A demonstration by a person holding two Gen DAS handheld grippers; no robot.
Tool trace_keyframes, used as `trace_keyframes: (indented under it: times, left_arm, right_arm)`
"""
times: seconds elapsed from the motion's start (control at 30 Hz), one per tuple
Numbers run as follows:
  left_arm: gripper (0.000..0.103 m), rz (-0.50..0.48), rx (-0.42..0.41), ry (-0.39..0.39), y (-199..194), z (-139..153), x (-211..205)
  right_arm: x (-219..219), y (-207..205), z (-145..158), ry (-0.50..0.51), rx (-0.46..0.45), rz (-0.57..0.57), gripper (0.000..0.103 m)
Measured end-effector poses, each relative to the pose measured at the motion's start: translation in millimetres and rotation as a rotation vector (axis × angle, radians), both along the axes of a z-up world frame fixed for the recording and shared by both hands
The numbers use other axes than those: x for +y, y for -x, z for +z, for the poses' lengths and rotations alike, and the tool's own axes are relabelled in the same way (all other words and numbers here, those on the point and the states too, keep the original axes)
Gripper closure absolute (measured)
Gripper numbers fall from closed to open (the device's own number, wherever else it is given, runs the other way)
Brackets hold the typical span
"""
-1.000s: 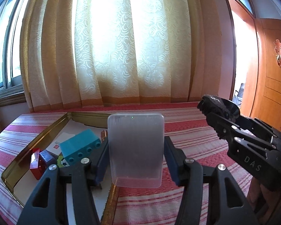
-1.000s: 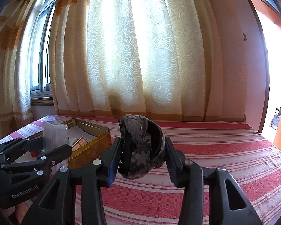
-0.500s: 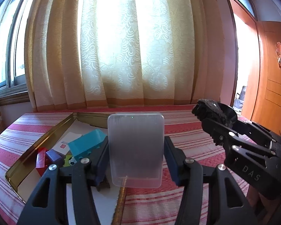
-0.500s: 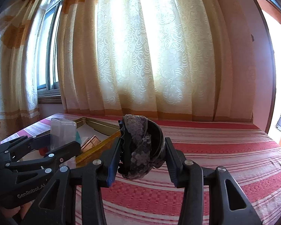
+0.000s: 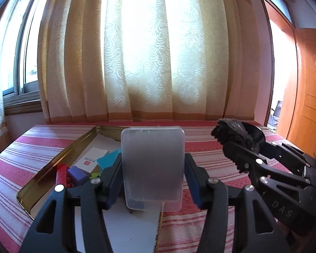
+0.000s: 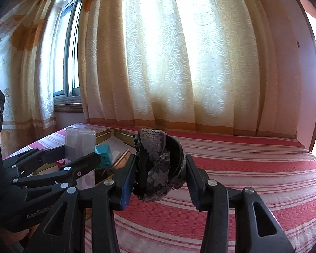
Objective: Organize rigid objects
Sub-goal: 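Carry the clear box and patterned pouch with both tools toward the tin tray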
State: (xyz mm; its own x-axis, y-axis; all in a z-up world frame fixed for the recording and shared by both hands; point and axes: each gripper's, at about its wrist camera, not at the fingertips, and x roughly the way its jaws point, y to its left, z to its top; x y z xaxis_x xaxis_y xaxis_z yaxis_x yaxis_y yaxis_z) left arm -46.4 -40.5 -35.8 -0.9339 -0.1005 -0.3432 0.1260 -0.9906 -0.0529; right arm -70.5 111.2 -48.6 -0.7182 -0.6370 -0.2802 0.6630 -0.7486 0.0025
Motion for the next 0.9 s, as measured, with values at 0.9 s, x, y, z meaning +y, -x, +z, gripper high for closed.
trace_keyframes:
  times: [0.9]
  left_arm:
    - [0.049,0.077,-0.003,-0.030,-8,-4,-44]
  right_arm:
    - [-35,-15,-2,-0.015,-0.015,0.089,0.056]
